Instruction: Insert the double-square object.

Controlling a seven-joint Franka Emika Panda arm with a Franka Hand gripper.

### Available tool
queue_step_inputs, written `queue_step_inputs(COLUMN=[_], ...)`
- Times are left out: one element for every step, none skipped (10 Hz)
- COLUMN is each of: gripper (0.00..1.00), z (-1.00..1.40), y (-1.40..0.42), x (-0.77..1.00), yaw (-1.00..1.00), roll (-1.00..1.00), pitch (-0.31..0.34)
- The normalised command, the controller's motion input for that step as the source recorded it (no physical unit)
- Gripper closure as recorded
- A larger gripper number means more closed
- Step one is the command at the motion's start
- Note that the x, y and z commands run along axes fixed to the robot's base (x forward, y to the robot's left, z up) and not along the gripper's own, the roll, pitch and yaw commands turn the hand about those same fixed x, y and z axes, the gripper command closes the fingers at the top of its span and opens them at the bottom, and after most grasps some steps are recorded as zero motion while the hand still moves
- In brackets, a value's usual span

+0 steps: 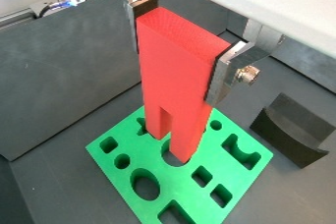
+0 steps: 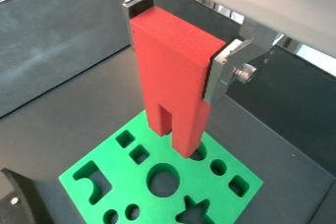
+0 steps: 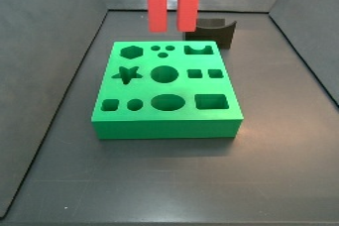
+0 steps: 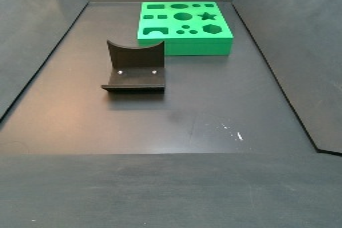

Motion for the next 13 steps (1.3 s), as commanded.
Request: queue_step_inputs(gripper=[1.00, 1.00, 1.00, 1.00, 1.00, 1.00, 1.00, 1.00, 1.00, 1.00, 1.00, 1.00, 1.00], z=[-0.51, -0.50, -0.47, -0.47, -0.52, -0.60, -0.53, -0.45, -0.33, -0.16, -0.07, -0.08, -0.13], y=[0.25, 0.28, 0.32, 0.30, 0.23, 0.00, -0.03, -0.01, 0.00, 0.00, 0.00, 0.00, 0.00], x=[1.00, 1.00, 1.00, 1.00, 1.00, 1.00, 1.00, 0.92, 0.74, 0.21, 0.00, -0.05, 0.00], yaw=[0.01, 0.00, 0.01, 0.06, 0.10, 0.00, -0.03, -0.21, -0.33, -0.16, -0.08, -0.06, -0.06], roll=[0.00, 0.00, 0.00, 0.00, 0.00, 0.14, 0.12, 0.10, 0.15, 0.16, 0.10, 0.09, 0.04], pitch=[0.000, 0.000, 0.000, 0.000, 0.017, 0.063, 0.049, 0.000, 0.000, 0.079, 0.041, 0.007, 0.000])
